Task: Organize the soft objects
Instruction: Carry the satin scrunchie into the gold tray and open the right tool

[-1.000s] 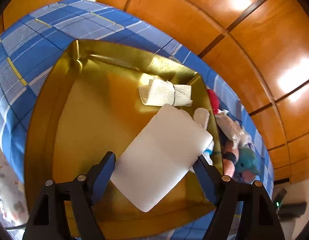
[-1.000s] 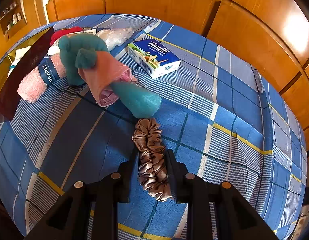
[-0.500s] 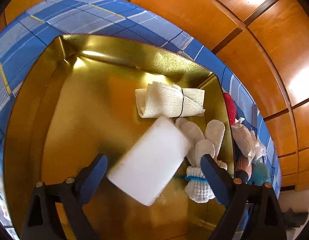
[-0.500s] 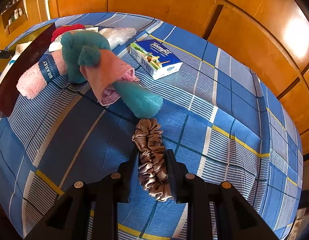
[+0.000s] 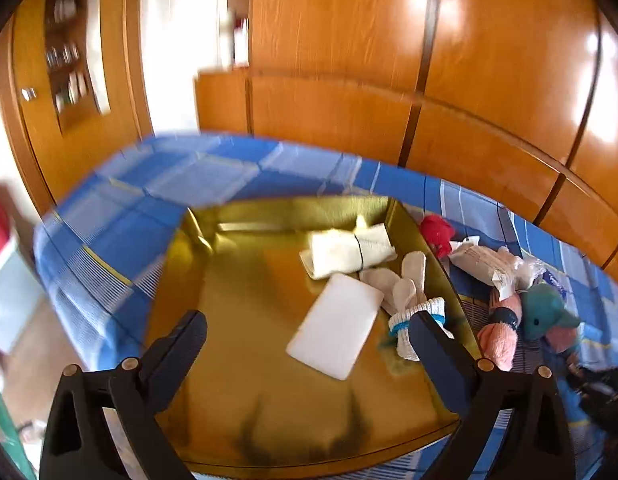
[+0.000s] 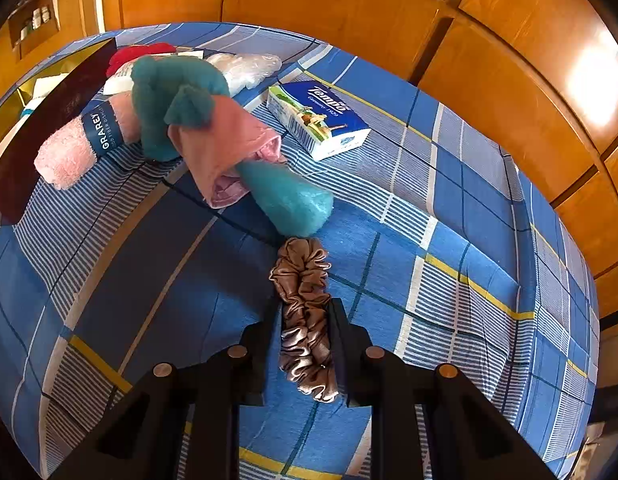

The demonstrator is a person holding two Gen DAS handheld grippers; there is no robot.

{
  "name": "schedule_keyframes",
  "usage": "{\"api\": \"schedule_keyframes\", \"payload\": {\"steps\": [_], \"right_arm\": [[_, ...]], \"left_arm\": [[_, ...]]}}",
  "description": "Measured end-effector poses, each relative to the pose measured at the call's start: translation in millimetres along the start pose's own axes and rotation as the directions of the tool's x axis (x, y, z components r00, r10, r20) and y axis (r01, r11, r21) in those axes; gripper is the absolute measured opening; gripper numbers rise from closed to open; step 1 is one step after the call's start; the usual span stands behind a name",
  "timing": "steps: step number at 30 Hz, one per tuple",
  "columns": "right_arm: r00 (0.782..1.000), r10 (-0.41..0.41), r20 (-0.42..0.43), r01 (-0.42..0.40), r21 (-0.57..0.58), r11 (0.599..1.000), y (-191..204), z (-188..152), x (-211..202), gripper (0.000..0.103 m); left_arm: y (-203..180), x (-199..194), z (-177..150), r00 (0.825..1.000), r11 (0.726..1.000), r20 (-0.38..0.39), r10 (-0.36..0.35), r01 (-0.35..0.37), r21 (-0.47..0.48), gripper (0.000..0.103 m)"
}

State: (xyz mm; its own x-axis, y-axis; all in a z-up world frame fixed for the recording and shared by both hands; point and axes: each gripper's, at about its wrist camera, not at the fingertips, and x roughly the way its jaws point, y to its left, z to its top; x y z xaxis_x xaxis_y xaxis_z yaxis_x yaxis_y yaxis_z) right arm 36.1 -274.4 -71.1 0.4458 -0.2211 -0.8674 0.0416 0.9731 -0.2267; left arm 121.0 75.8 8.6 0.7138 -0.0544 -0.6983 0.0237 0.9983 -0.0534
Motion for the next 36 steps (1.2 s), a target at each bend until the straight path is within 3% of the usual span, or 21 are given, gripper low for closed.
{"api": "schedule_keyframes", "payload": {"steps": [4,11,19,23,25,31,36], "right_arm": [[1.0,0.005,-0.009,-0.005,0.003,1.0,0.6,-0.1,-1.1,0.022],[1.0,0.005,-0.028,-0.006,-0.018,1.0,7.6,-1.1,-5.3,0.02],[0.994,0.104,-0.027,-0.104,-0.026,0.994,30.1,-5.5,-19.8,0.02],[0.982,0.188,0.023,-0.187,-0.026,0.982,45.8,-2.0,-38.1,0.02],[0.975,0.216,0.054,-0.215,-0.035,0.976,54.9,3.5,-48.9,0.02],[0.936,0.311,0.166,-0.299,-0.096,0.95,92.3,36.6,-91.2,0.02],[0.884,0.423,0.199,-0.385,-0.203,0.9,145.3,71.2,-114.0,0.02]], "left_arm": [[-2.3,-20.5,-8.7,0.996,0.998,0.082,0.046,-0.049,0.037,0.103],[2.3,-37.6,-15.7,0.991,0.998,0.119,0.061,-0.061,0.001,0.103],[12.1,-44.6,-17.5,0.99,0.998,0.129,0.054,-0.049,-0.045,0.103],[17.0,-48.8,-19.0,0.989,0.997,0.14,0.055,-0.047,-0.062,0.103],[19.4,-50.4,-20.1,0.99,0.998,0.142,0.024,-0.015,-0.063,0.103],[27.2,-53.9,-23.4,0.989,0.996,0.144,0.02,-0.008,-0.084,0.103],[36.7,-51.9,-24.0,0.996,0.996,0.078,-0.037,0.043,-0.084,0.103]]}}
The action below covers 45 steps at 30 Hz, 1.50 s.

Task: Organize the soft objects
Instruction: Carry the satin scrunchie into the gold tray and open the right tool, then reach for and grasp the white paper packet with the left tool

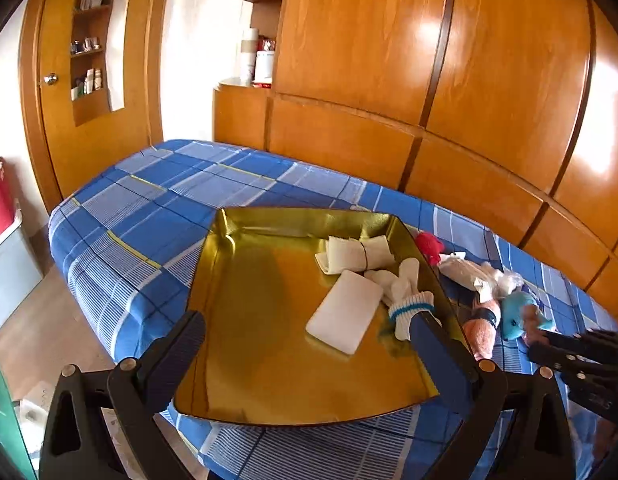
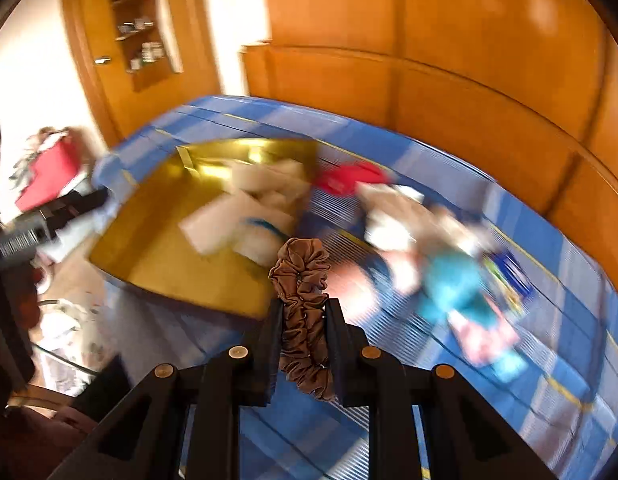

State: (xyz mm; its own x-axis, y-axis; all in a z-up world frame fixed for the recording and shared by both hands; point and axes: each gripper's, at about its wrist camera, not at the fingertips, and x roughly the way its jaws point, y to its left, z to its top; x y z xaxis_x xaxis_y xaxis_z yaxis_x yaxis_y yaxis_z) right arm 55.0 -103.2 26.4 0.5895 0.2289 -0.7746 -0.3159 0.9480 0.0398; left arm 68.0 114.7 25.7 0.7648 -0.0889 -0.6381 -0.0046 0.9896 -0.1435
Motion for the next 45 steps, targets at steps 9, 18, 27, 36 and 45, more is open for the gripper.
{"api": "schedule_keyframes", "payload": {"steps": [9,18,27,36,45], "right_arm": [[0.988,0.104,-0.112,-0.115,-0.102,0.988,68.0,43.4,76.3,0.022],[0.979,0.106,-0.177,-0.117,-0.054,0.992,68.8,40.5,121.1,0.035],[0.995,0.094,-0.043,-0.096,-0.026,0.995,56.0,40.2,76.2,0.041],[0.998,-0.046,0.051,0.047,-0.012,0.999,24.0,20.2,29.0,0.041],[0.985,-0.148,0.082,0.144,0.055,0.988,-25.4,0.0,-2.6,0.041]], "left_arm": [[23.3,-12.4,-0.3,0.998,1.0,0.065,0.001,0.001,-0.031,0.103],[42.8,-10.4,-2.4,0.998,0.994,0.063,-0.022,0.029,-0.11,0.103],[32.6,-8.1,-1.3,0.998,0.997,0.055,-0.027,0.031,-0.077,0.103],[1.3,-8.7,-1.8,0.999,0.999,0.031,-0.044,0.043,0.013,0.103],[-29.5,-7.3,-3.2,0.999,0.994,0.01,-0.033,0.032,0.103,0.103]]}}
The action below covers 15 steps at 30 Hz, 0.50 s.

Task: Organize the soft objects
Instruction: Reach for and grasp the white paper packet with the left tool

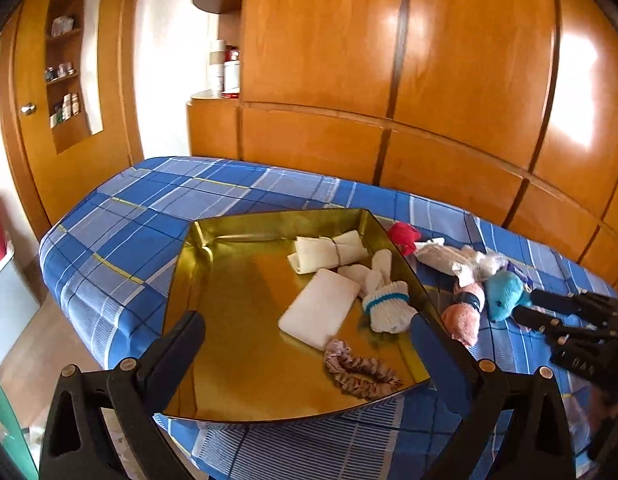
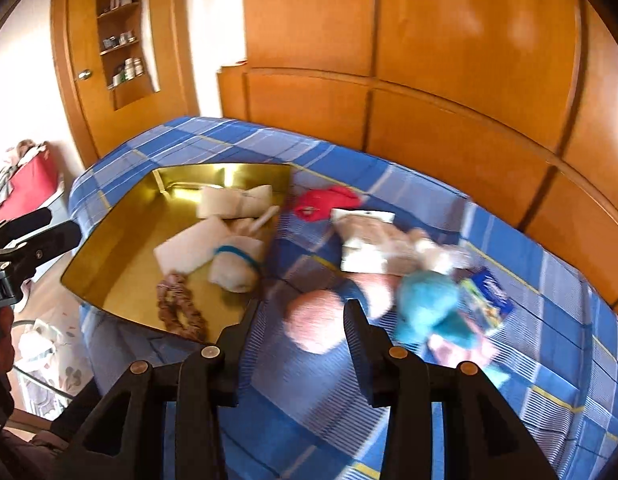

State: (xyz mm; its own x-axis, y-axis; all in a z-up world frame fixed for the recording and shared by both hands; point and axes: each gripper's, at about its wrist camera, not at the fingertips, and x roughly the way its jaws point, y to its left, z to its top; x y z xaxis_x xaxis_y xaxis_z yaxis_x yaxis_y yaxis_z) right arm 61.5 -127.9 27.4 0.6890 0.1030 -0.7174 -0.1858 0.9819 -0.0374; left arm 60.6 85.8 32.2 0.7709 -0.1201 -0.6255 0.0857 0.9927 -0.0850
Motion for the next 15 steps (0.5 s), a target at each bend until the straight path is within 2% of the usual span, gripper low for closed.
{"api": "schedule_keyframes", "payload": {"steps": [8,15], "right_arm": [[0.996,-0.087,0.015,0.084,0.124,0.989,-64.1,-14.8,-16.4,0.041],[0.981,-0.194,0.014,0.184,0.256,0.949,-127.9,-38.0,-25.9,0.041]], "left_arm": [[-33.1,8.9,2.7,1.0,0.995,-0.027,-0.005,0.007,0.1,0.103],[-58.8,21.5,5.4,0.997,0.988,-0.074,-0.025,0.036,0.153,0.103]]}}
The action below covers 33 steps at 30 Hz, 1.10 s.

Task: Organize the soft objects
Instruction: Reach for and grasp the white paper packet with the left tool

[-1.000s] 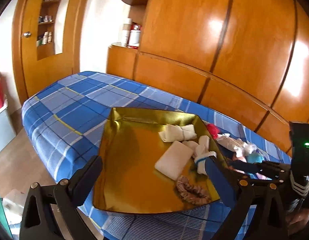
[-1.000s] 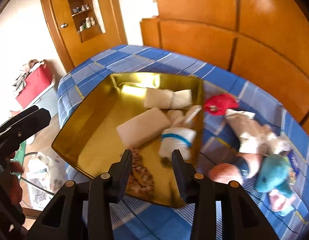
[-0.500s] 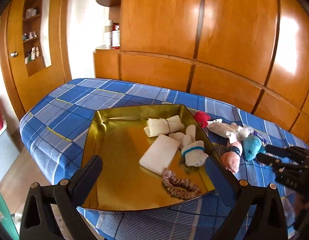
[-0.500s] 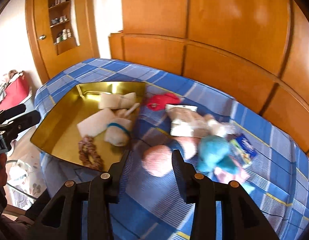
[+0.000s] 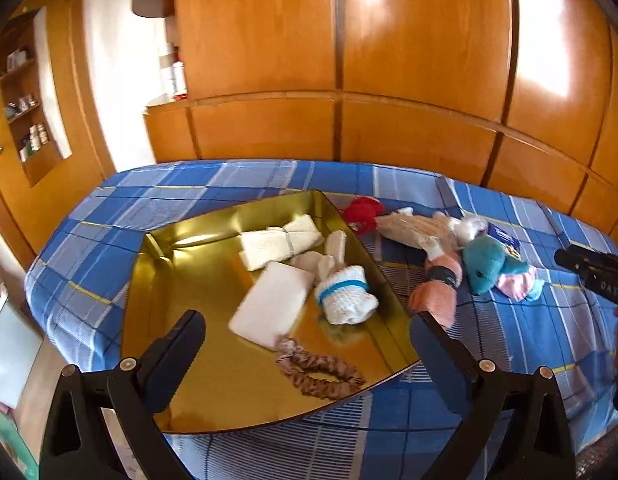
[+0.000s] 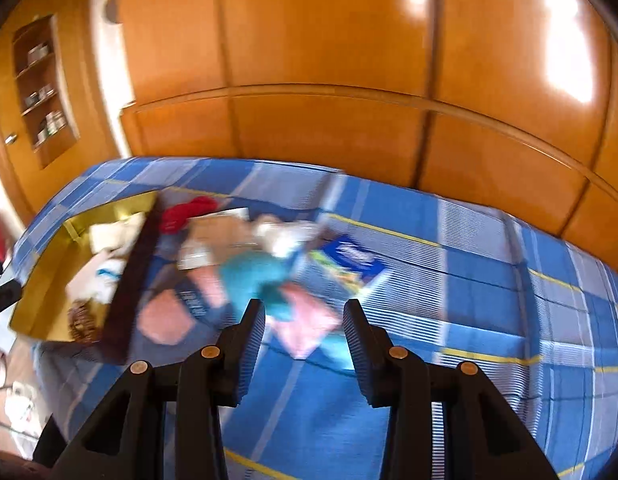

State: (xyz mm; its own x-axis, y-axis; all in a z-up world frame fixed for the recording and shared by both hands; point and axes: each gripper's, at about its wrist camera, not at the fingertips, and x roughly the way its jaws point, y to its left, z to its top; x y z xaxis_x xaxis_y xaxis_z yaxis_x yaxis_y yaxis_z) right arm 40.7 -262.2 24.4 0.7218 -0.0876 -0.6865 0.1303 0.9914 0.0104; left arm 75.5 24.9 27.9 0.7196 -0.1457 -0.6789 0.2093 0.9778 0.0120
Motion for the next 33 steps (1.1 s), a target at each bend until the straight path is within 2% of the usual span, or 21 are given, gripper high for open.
{"api": "schedule_keyframes", "payload": {"steps": [5,9,12,14,18,22,26,30,33], "right_arm": [[0.998,-0.064,-0.002,0.064,0.14,0.988,-47.4,-12.9,5.6,0.041],[0.998,-0.052,-0.02,0.056,0.24,0.969,-70.3,-15.9,9.9,0.041],[0.999,-0.053,-0.009,0.054,0.248,0.967,-73.2,-14.6,6.0,0.041],[0.999,-0.043,-0.003,0.043,0.249,0.968,-71.9,-15.0,4.5,0.041],[0.999,-0.033,0.007,0.03,0.241,0.97,-68.1,-13.3,2.0,0.041],[1.0,-0.019,0.022,0.013,0.244,0.97,-67.1,-11.6,-1.9,0.041],[0.999,-0.014,0.032,0.005,0.254,0.967,-68.6,-10.2,-4.6,0.041],[0.999,-0.013,0.036,0.003,0.264,0.964,-70.7,-8.9,-6.2,0.041],[0.999,-0.006,0.042,-0.006,0.273,0.962,-72.1,-8.8,-8.6,0.041]], "left_arm": [[-15.1,9.9,11.2,0.999,0.999,-0.031,-0.019,0.019,0.026,0.103],[-30.5,18.0,24.0,0.995,0.996,-0.069,-0.077,0.08,0.049,0.103],[-46.4,31.6,35.8,0.983,0.989,-0.135,-0.124,0.133,0.061,0.103],[-57.3,42.6,44.7,0.968,0.983,-0.187,-0.167,0.178,0.043,0.103],[-73.4,64.8,59.2,0.944,0.977,-0.258,-0.207,0.214,-0.002,0.103],[-85.0,94.0,76.8,0.905,0.961,-0.323,-0.278,0.255,-0.111,0.103],[-97.4,123.4,88.9,0.889,0.955,-0.354,-0.289,0.241,-0.174,0.103],[-103.9,153.7,95.8,0.854,0.933,-0.4,-0.332,0.234,-0.274,0.103],[-104.1,176.2,93.4,0.818,0.901,-0.436,-0.376,0.213,-0.377,0.103]]}}
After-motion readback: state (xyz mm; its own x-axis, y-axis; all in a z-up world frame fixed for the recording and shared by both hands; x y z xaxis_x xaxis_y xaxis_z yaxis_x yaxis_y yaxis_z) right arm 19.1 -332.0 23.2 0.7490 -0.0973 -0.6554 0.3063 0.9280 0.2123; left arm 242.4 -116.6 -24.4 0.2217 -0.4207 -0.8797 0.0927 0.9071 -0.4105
